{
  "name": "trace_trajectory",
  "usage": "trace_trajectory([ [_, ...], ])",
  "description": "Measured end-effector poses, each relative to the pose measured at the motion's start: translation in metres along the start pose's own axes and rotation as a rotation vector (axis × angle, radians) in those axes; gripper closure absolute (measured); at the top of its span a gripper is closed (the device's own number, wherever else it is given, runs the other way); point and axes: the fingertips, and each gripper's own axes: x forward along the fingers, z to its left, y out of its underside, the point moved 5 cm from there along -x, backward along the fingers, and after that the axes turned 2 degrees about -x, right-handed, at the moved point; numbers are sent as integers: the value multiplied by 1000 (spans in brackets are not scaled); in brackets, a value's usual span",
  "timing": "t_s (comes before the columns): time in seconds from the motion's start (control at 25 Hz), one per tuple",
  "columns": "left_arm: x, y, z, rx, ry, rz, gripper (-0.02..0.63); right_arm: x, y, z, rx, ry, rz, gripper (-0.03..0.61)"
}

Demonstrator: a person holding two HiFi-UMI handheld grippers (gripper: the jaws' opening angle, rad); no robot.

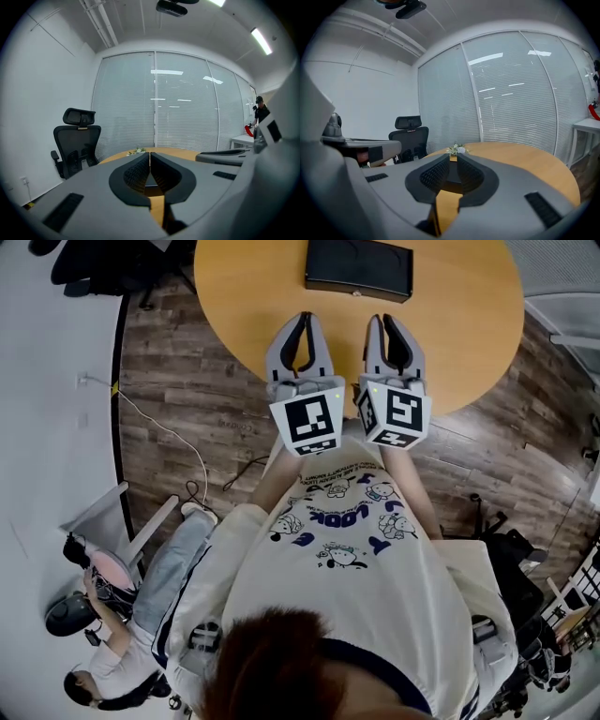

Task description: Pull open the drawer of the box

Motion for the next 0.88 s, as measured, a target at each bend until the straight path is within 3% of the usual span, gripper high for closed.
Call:
trace_trajectory([
  [0.88, 68, 47, 19, -12, 50, 178, 595, 75, 46, -7, 74, 53, 172, 469],
])
